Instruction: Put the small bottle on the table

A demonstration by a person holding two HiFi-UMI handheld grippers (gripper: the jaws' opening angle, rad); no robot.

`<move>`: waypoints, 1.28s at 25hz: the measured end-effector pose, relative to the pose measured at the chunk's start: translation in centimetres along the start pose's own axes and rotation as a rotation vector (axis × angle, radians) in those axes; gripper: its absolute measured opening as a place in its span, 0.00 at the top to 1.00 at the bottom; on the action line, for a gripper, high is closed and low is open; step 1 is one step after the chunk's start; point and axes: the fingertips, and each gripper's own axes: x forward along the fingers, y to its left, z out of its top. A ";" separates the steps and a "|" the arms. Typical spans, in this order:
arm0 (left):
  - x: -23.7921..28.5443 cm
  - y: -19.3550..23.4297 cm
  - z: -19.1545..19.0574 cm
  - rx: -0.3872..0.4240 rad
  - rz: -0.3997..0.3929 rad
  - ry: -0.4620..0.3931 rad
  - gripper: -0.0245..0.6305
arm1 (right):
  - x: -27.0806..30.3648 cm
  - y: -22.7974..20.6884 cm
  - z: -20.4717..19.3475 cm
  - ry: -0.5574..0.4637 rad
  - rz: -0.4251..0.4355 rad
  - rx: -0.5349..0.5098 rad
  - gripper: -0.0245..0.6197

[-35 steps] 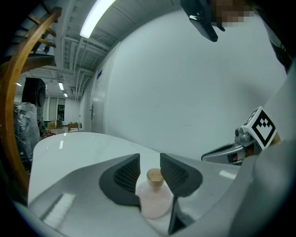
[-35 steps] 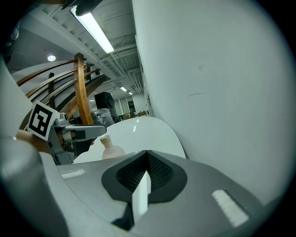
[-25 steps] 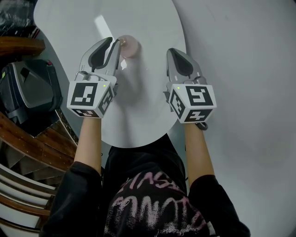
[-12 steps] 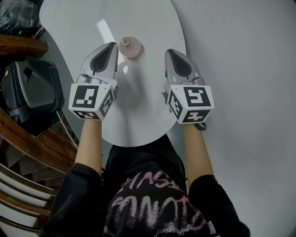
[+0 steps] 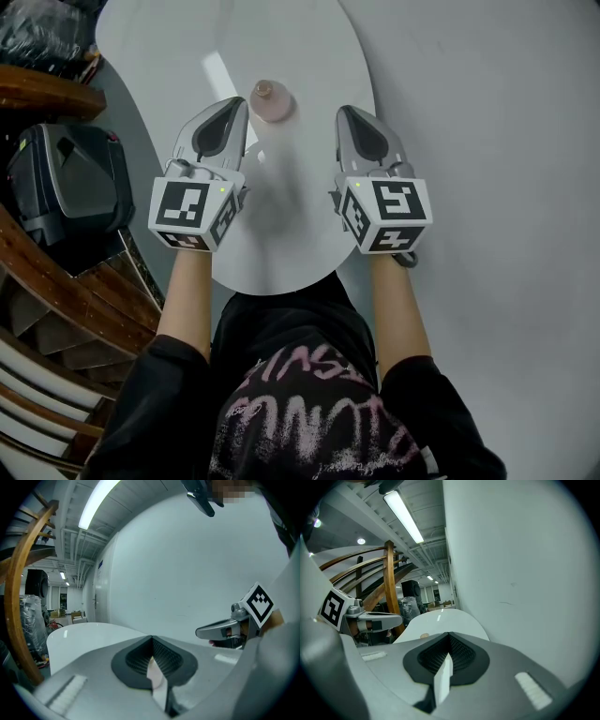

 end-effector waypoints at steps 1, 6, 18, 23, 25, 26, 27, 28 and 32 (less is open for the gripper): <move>-0.4 0.0 0.3 0.001 -0.001 -0.003 0.96 | -0.2 0.3 0.3 -0.004 0.001 -0.003 0.95; -1.7 0.2 1.6 0.013 0.016 -0.030 0.96 | -0.9 1.3 1.7 -0.033 0.011 -0.020 0.95; -5.8 -0.8 4.8 0.045 0.049 -0.082 0.96 | -4.3 2.9 4.4 -0.096 0.021 -0.056 0.95; -7.6 -1.3 5.7 0.064 0.066 -0.100 0.96 | -5.5 3.7 5.1 -0.114 0.033 -0.068 0.95; -8.0 -1.4 6.0 0.069 0.073 -0.106 0.96 | -5.8 3.9 5.3 -0.121 0.040 -0.074 0.95; -8.2 -1.5 6.1 0.070 0.075 -0.107 0.96 | -5.9 4.0 5.4 -0.124 0.043 -0.077 0.95; -8.4 -1.6 6.2 0.070 0.078 -0.109 0.96 | -6.0 4.0 5.5 -0.127 0.046 -0.080 0.95; -8.5 -1.7 6.3 0.072 0.080 -0.111 0.96 | -6.1 4.0 5.6 -0.129 0.048 -0.083 0.95; -8.8 -2.0 6.5 0.076 0.087 -0.118 0.96 | -6.3 4.1 5.8 -0.138 0.057 -0.092 0.95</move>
